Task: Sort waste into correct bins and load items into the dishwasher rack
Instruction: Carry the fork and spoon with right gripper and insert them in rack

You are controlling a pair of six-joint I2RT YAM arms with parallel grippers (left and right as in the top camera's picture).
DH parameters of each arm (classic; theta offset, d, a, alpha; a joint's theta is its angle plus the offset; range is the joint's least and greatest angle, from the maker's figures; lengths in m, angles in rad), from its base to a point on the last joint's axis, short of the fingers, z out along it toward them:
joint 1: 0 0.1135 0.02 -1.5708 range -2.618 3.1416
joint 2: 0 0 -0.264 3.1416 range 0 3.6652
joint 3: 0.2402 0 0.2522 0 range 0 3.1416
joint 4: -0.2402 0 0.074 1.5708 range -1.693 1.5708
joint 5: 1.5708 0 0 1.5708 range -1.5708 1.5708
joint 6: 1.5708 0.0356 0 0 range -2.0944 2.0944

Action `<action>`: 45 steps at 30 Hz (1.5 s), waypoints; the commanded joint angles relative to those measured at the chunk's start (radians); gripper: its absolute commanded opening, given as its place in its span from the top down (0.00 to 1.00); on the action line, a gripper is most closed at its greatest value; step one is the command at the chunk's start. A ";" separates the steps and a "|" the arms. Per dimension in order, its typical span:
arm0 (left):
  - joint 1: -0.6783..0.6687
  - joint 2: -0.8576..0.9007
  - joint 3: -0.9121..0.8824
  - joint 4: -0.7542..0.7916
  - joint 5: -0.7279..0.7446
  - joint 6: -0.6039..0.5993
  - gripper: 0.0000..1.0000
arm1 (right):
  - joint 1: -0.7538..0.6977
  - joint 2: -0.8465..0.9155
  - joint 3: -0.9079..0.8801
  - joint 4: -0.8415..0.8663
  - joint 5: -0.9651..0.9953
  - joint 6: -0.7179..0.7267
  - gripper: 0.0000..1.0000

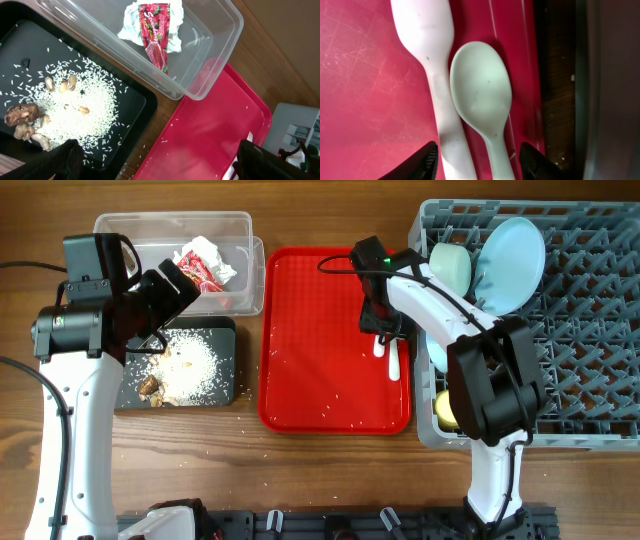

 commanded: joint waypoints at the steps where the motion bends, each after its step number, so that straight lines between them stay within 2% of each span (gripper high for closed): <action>1: 0.006 0.000 0.006 0.000 0.008 -0.003 0.00 | -0.002 0.031 -0.032 0.022 -0.008 0.000 0.48; 7: 0.006 0.000 0.006 0.000 0.008 -0.003 0.00 | -0.002 0.033 -0.131 0.096 -0.113 -0.061 0.52; 10: 0.006 0.000 0.006 0.000 0.008 -0.003 0.00 | -0.002 0.033 -0.138 0.102 -0.144 -0.091 0.65; 12: 0.006 0.000 0.006 0.000 0.008 -0.003 0.00 | -0.002 0.033 -0.138 0.109 -0.175 -0.117 0.79; 18: 0.006 0.000 0.006 0.000 0.008 -0.003 0.00 | -0.002 0.029 -0.120 0.095 -0.193 -0.132 0.96; 25: 0.006 0.000 0.006 0.000 0.008 -0.003 0.00 | -0.002 -0.079 -0.040 -0.010 -0.193 -0.161 0.96; 37: 0.006 0.000 0.006 0.000 0.008 -0.003 0.00 | -0.010 -0.451 -0.036 -0.121 -0.241 -0.230 0.92; 40: 0.006 0.000 0.006 0.000 0.008 -0.003 0.00 | -0.099 -0.517 -0.036 -0.184 -0.203 -0.276 0.91; 45: 0.006 0.000 0.006 0.000 0.008 -0.003 0.00 | -0.278 -0.530 -0.038 -0.254 -0.095 -0.402 0.94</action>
